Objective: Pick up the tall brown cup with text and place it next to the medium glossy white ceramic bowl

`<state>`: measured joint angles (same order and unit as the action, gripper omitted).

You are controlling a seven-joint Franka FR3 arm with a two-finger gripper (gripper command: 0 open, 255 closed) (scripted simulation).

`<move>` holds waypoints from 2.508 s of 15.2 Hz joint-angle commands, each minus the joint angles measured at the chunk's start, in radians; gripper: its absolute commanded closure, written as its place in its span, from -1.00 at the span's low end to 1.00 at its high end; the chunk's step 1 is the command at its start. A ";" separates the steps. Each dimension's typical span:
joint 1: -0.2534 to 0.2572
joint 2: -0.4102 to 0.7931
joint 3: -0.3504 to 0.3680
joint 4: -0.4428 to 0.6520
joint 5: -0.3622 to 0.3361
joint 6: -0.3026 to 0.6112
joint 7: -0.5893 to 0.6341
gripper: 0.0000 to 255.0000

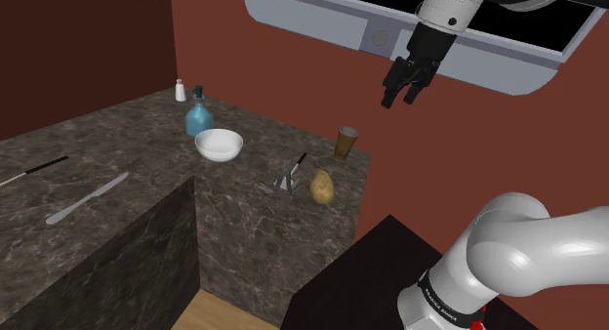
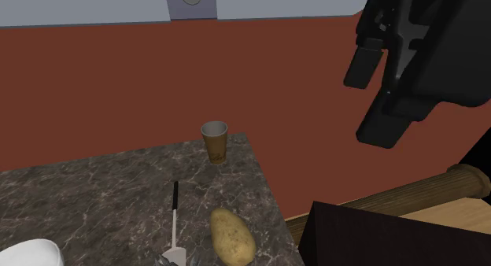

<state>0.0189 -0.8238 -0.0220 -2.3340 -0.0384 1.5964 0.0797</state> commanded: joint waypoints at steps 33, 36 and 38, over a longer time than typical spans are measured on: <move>-0.124 1.055 -0.290 0.387 0.018 0.618 -0.403 -1.00; -0.154 1.174 -0.288 0.492 0.051 0.626 -0.440 -1.00; -0.177 1.254 -0.284 0.569 0.070 0.624 -0.461 -1.00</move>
<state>-0.1467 0.3889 -0.3080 -1.8063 0.0211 2.2228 -0.3695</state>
